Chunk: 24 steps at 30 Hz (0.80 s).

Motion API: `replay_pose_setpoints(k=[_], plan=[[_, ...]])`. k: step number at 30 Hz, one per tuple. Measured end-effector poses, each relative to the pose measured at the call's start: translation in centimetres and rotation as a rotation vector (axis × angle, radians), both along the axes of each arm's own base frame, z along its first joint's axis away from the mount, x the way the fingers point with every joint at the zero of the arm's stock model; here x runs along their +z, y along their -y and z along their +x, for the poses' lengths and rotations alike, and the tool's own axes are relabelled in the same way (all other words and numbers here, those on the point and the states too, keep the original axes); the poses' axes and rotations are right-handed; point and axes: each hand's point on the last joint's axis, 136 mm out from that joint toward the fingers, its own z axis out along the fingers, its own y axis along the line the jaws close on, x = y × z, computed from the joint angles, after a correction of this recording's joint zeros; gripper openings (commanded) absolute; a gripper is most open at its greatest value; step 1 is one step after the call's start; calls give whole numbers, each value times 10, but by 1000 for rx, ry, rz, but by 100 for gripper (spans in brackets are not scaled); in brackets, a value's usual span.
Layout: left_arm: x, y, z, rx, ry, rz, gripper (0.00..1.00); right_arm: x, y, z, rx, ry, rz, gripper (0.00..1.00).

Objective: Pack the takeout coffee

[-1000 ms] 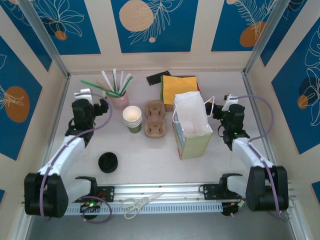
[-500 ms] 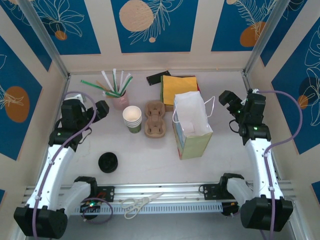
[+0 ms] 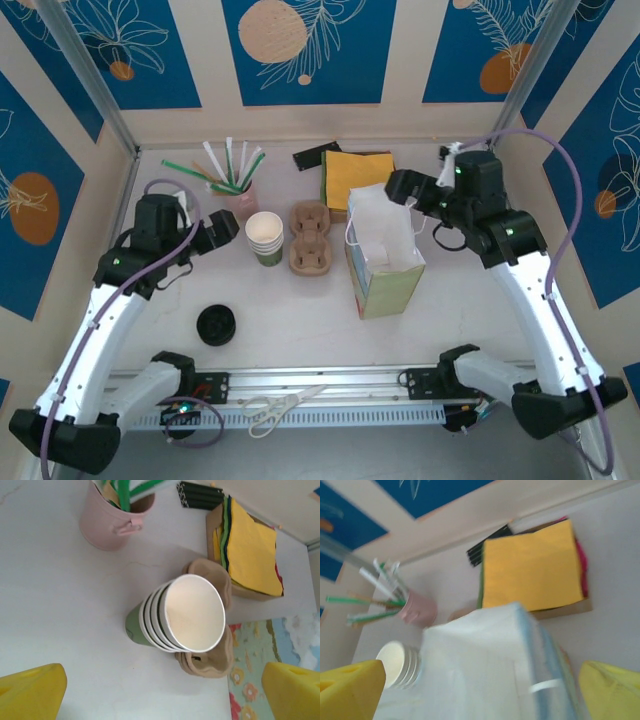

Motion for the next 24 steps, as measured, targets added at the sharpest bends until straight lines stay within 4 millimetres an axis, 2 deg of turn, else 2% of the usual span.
replay_pose_setpoints(k=[4,6,8,12,17,19,21,24], plan=[[-6,3,-3,-14,-27,19,100,10,-30,-14,93,-20,-81,93],[-8,4,-3,-18,-42,27,100,10,-37,-24,117,-44,-127,85],[-9,5,0,-23,-49,32,100,7,-38,-32,129,-81,-174,84],[-9,7,5,-42,-49,53,100,-9,-18,-42,70,-183,-269,83],[-4,10,12,-91,-38,91,100,-37,7,-57,21,-309,-292,72],[-2,14,14,-114,-37,95,100,-50,11,-62,19,-362,-289,70],[0,16,14,-134,-31,99,100,-62,10,-64,29,-414,-286,61],[0,18,11,-156,-29,100,100,-80,9,-62,35,-481,-301,54]])
